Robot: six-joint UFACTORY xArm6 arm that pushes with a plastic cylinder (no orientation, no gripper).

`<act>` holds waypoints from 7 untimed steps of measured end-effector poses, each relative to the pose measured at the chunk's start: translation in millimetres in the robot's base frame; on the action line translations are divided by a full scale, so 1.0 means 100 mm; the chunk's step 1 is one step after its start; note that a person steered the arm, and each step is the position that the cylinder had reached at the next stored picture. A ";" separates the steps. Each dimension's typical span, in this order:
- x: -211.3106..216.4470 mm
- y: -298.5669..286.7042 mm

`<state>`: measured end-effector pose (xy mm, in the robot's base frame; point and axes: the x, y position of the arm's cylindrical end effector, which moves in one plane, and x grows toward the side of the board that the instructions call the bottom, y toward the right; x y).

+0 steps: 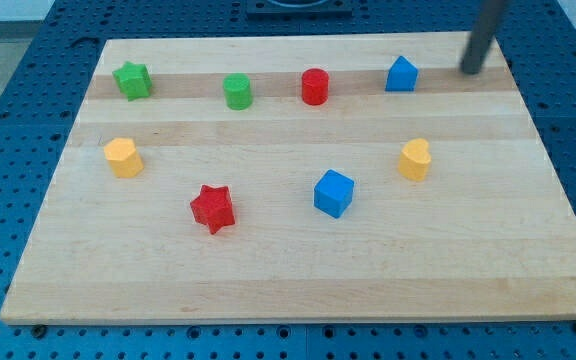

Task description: Push the blue triangle right to the to the red circle

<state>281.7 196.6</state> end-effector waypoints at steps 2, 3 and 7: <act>0.15 -0.53; 0.15 -0.53; -0.17 -0.56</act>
<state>265.1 140.5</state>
